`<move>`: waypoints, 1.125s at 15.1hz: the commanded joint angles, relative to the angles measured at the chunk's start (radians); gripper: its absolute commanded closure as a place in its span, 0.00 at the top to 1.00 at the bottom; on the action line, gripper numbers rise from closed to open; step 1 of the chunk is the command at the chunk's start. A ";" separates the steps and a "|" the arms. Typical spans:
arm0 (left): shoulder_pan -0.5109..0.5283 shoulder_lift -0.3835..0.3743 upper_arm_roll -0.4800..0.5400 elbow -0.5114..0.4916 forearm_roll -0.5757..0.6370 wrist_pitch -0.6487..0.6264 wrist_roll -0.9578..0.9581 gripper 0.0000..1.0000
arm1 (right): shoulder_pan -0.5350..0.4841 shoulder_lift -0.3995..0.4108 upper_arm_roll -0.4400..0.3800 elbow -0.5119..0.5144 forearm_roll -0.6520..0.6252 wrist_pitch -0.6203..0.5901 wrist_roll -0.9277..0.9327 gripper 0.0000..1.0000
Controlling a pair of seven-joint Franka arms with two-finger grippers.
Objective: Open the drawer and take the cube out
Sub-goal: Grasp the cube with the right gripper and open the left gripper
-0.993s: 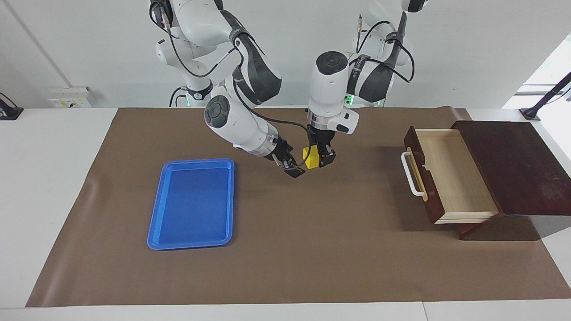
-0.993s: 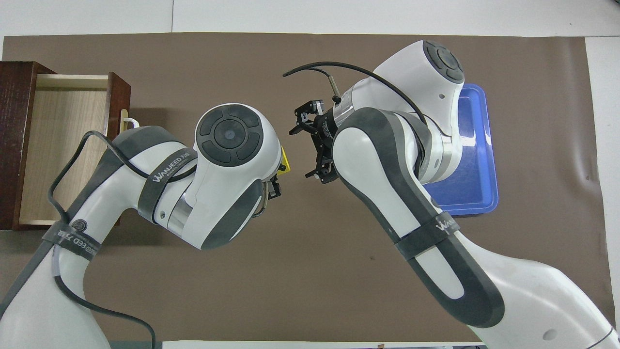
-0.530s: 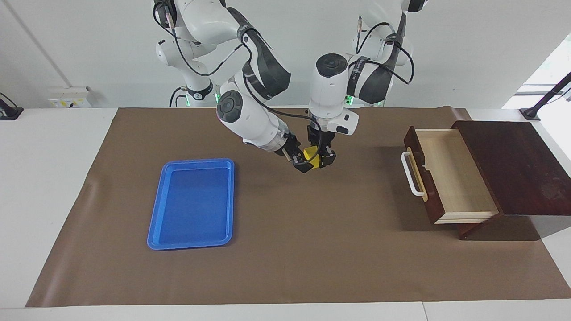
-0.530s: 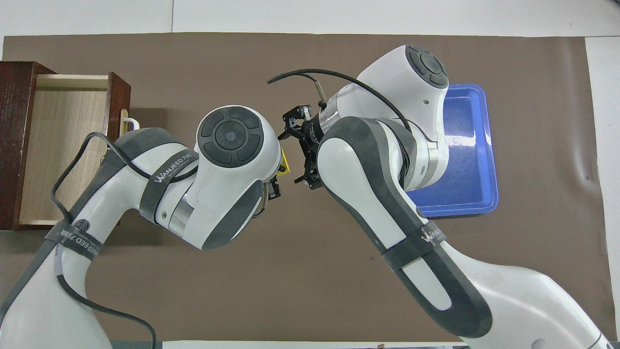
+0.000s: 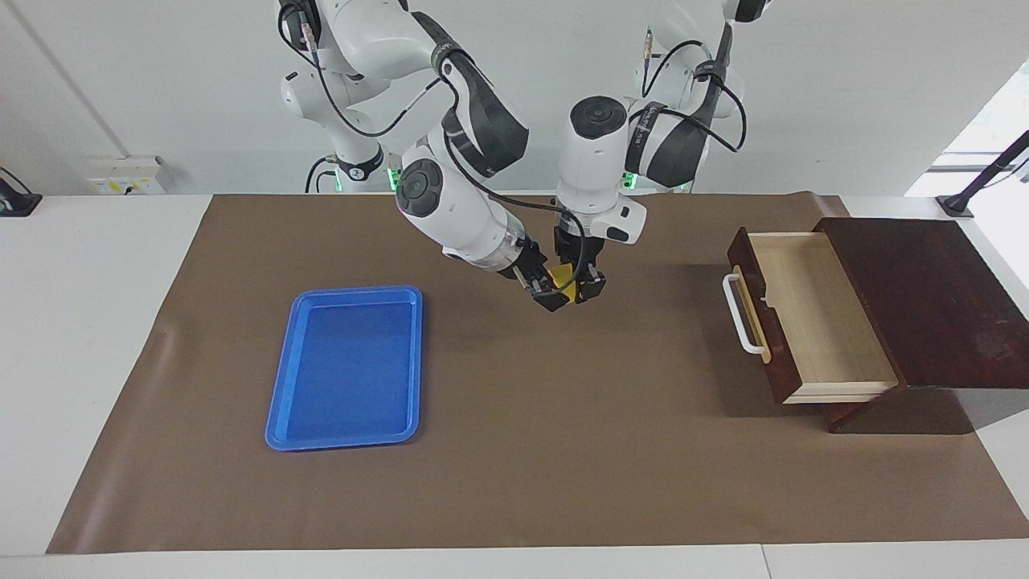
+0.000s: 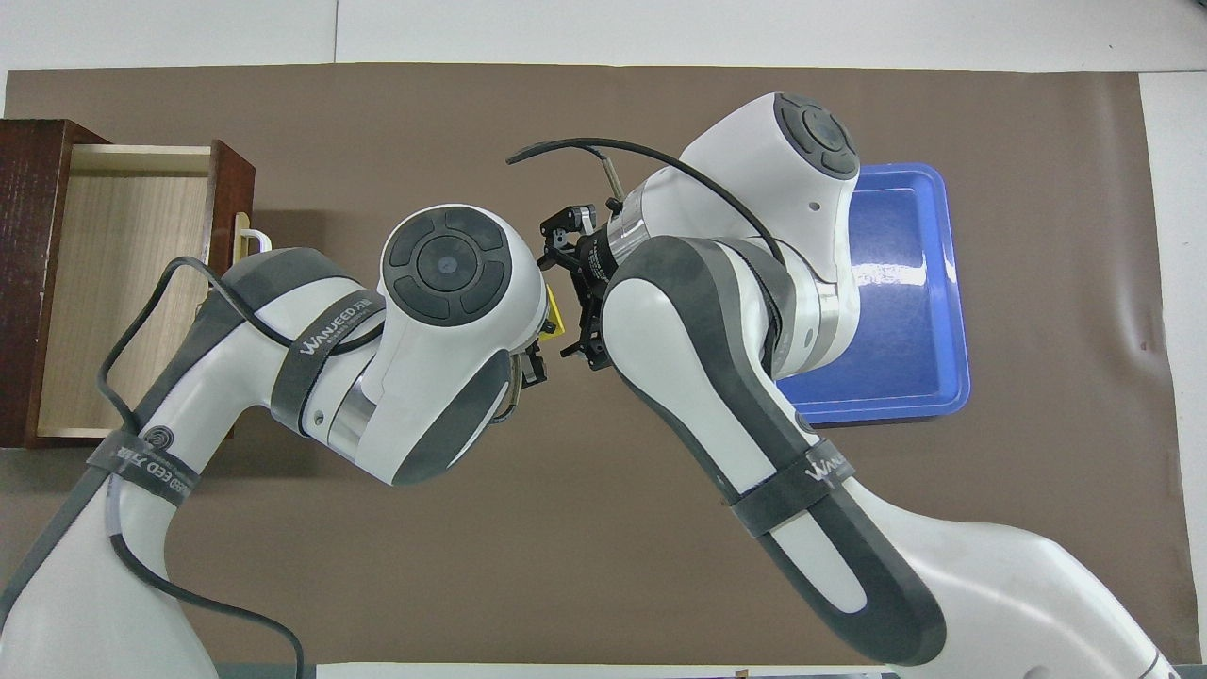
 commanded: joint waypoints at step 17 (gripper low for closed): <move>-0.013 -0.033 0.013 -0.038 -0.006 0.019 -0.007 0.00 | 0.004 0.012 0.001 0.014 -0.005 0.018 0.032 0.00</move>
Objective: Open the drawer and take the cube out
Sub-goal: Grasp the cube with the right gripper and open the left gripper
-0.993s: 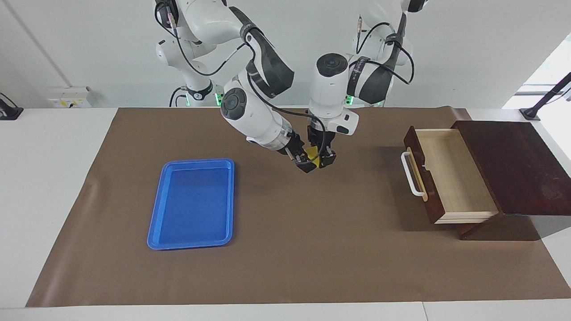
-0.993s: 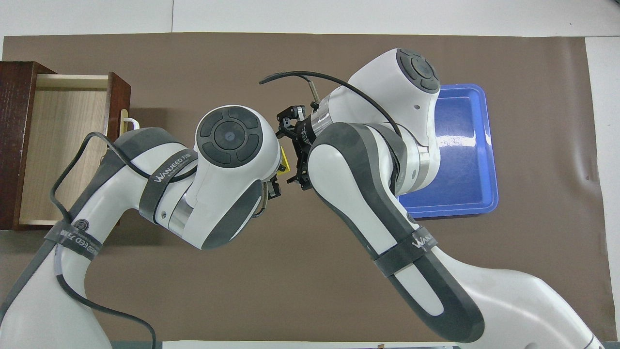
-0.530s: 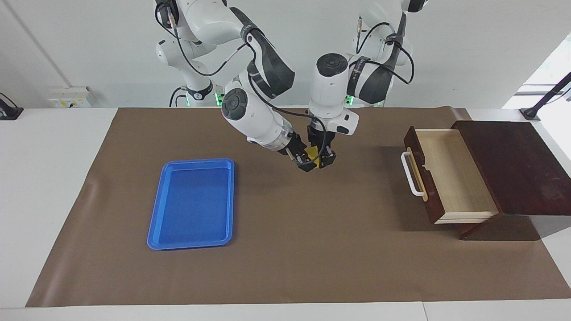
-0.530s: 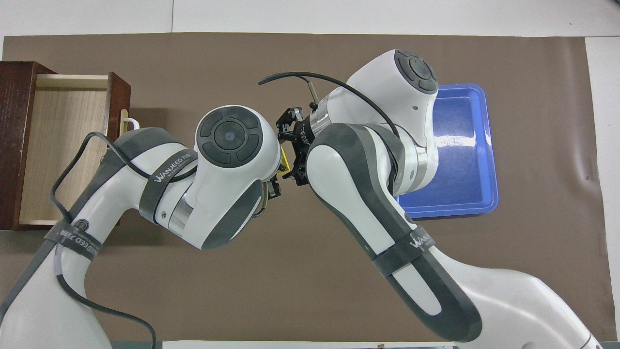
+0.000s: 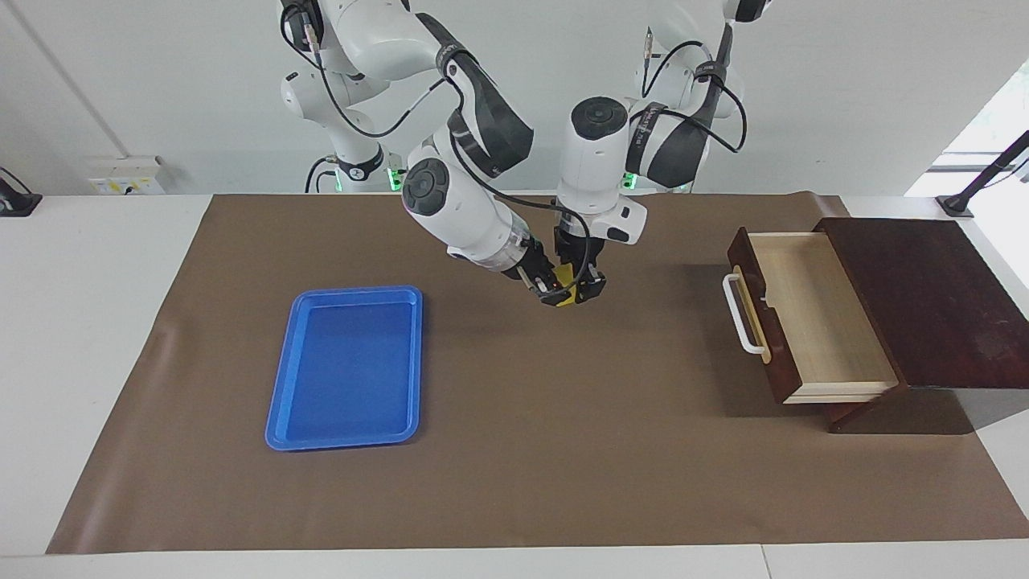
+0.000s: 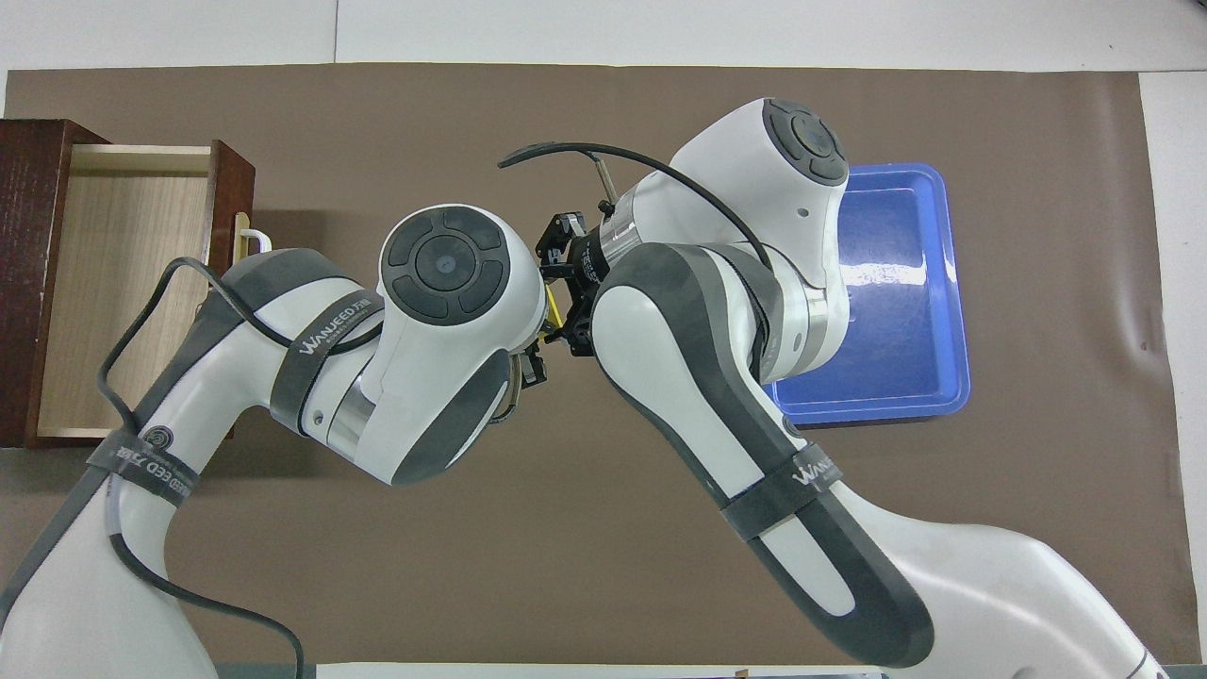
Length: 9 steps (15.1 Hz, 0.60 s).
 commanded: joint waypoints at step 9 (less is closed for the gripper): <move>0.108 -0.062 0.017 -0.033 0.003 -0.052 0.153 1.00 | -0.056 0.005 0.000 0.018 0.013 0.000 0.022 0.00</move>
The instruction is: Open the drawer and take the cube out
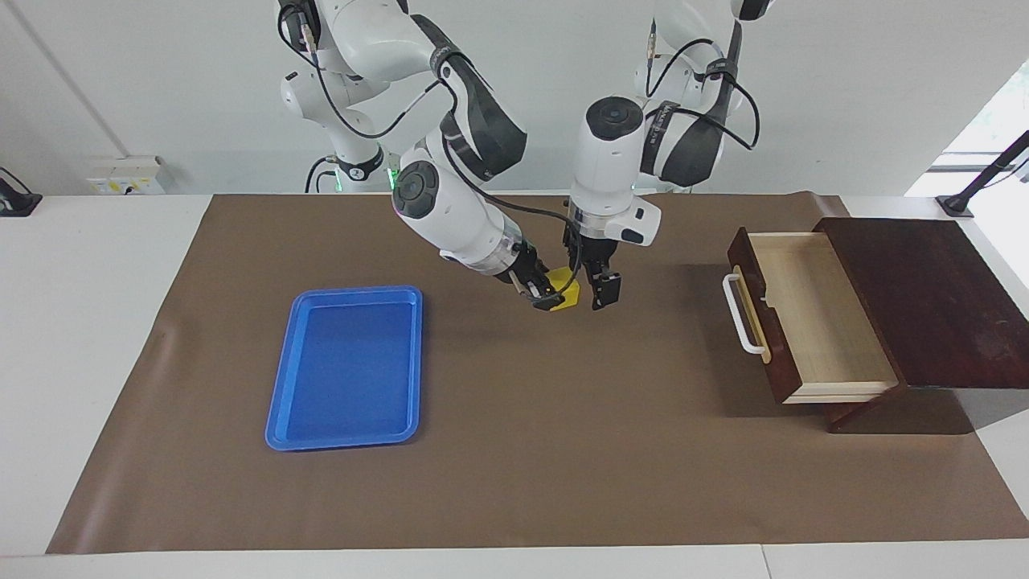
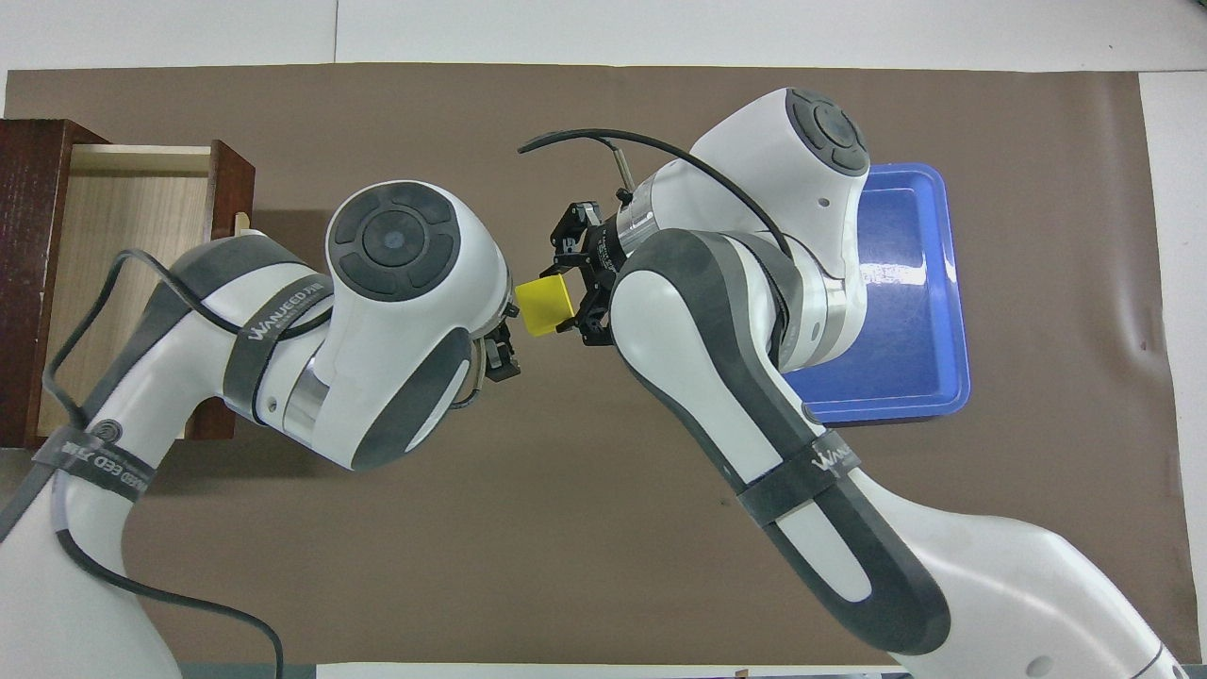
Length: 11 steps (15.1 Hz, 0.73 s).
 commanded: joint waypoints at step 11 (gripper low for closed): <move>0.376 -0.043 -0.002 -0.079 0.001 -0.013 0.698 1.00 | -0.481 -0.044 -0.007 -0.143 0.073 -0.124 -0.155 0.00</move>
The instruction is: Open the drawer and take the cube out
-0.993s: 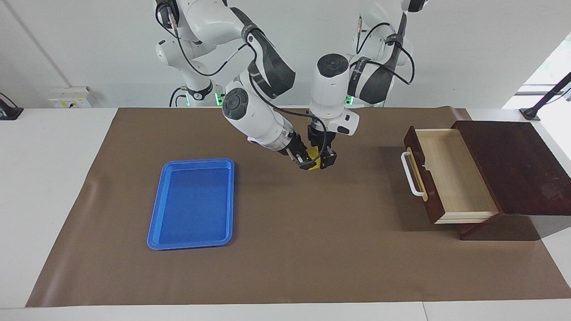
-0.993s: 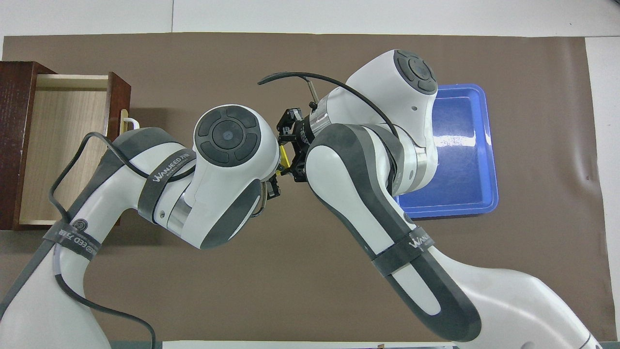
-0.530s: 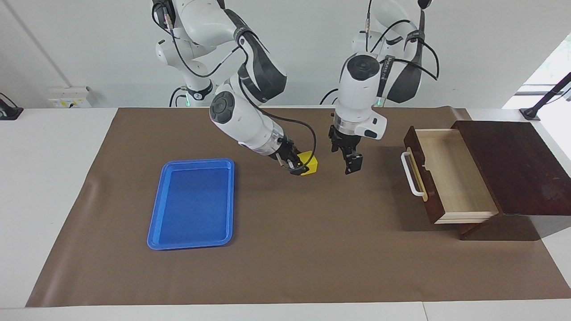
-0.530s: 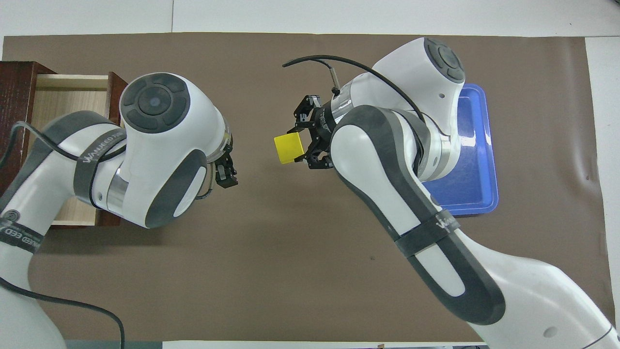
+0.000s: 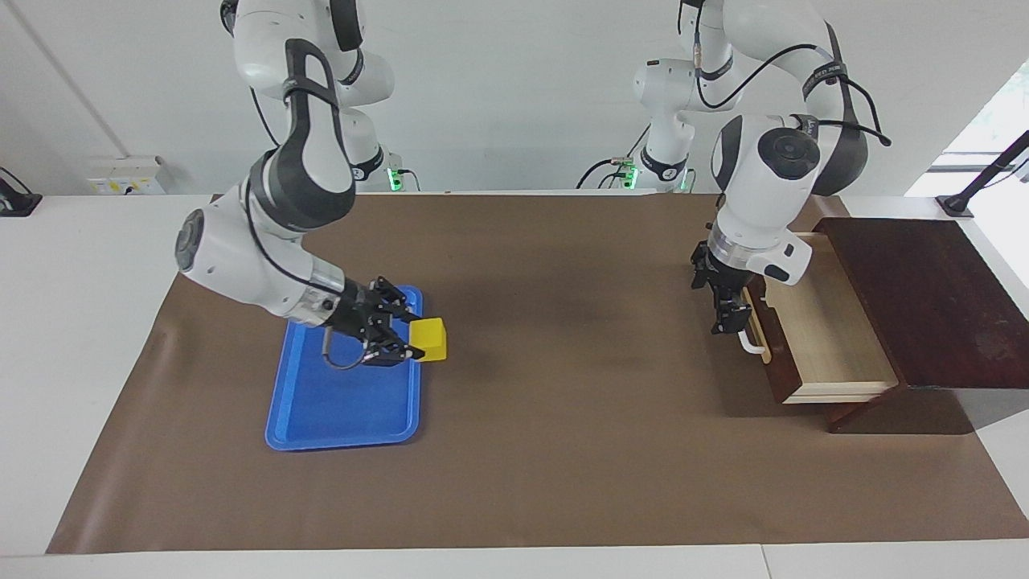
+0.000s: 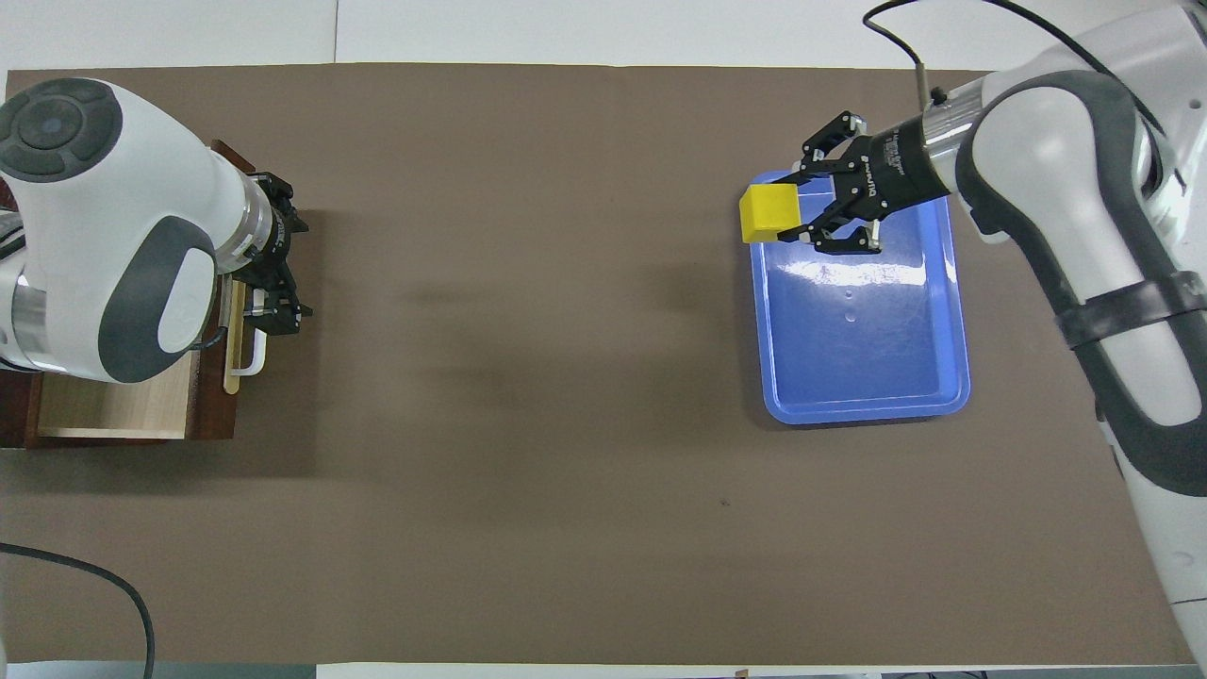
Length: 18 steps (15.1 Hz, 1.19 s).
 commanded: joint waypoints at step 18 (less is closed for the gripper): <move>0.263 -0.046 -0.005 -0.110 0.138 0.148 0.407 1.00 | -0.111 -0.080 -0.061 -0.457 0.025 0.183 -0.452 0.00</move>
